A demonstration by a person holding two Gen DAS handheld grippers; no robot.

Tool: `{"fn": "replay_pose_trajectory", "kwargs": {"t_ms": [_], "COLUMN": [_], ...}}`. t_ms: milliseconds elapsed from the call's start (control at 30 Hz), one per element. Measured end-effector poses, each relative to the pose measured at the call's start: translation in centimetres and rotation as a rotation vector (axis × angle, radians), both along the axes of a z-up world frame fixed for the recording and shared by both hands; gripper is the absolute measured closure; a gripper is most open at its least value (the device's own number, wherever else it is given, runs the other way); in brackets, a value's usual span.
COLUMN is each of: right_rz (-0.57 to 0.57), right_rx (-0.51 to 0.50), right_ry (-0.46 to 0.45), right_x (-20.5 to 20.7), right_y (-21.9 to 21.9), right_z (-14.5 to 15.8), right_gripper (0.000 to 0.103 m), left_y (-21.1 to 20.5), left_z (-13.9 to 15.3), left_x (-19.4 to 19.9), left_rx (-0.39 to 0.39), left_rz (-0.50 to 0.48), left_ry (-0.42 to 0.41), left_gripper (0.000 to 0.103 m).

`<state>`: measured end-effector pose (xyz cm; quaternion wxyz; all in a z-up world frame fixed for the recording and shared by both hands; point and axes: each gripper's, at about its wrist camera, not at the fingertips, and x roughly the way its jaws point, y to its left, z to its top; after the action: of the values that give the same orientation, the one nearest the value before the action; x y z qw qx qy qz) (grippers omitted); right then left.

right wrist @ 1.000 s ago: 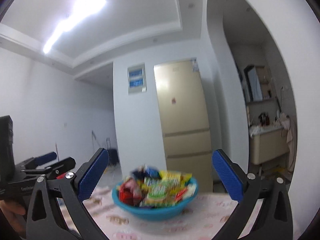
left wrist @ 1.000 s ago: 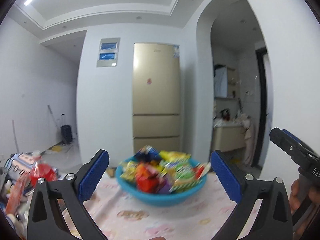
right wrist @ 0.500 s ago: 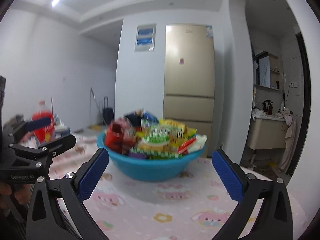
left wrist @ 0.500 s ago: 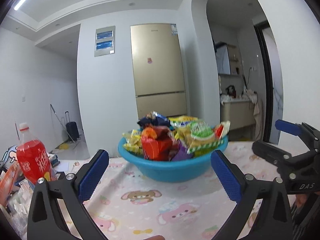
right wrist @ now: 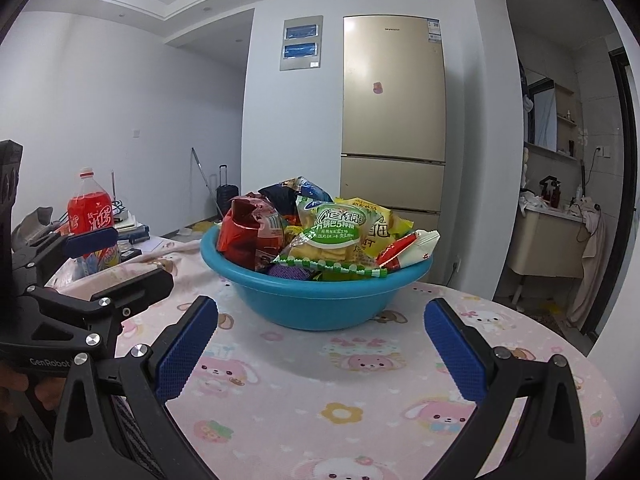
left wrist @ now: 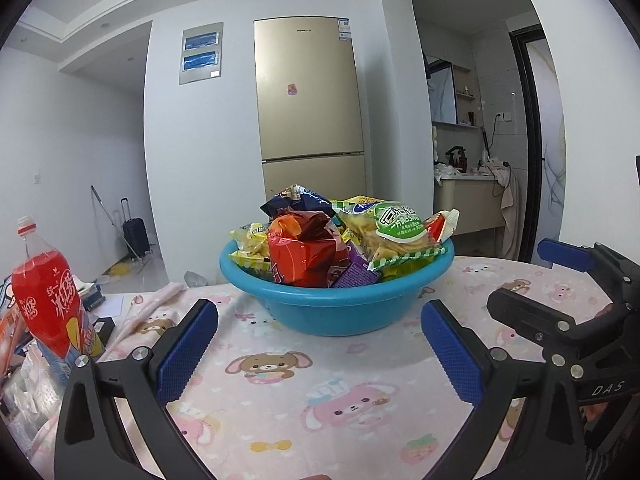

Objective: Organize snacks

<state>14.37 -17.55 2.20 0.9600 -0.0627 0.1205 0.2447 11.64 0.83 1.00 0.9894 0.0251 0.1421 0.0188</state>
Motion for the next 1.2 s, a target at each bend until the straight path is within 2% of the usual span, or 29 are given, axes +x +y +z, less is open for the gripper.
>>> {"fn": "replay_pose_trajectory", "kwargs": {"t_ms": [1200], "right_rz": [0.006], "right_rx": [-0.032], "right_ry": [0.054], "right_x": [0.76], "right_y": [0.88], "right_z": [-0.74], "right_gripper": [0.000], "left_y": [0.05], "left_z": [-0.67], "left_x": [0.66], "left_rx": [-0.010], "left_rz": [0.011], "left_ry": [0.032], "left_gripper": [0.000]}}
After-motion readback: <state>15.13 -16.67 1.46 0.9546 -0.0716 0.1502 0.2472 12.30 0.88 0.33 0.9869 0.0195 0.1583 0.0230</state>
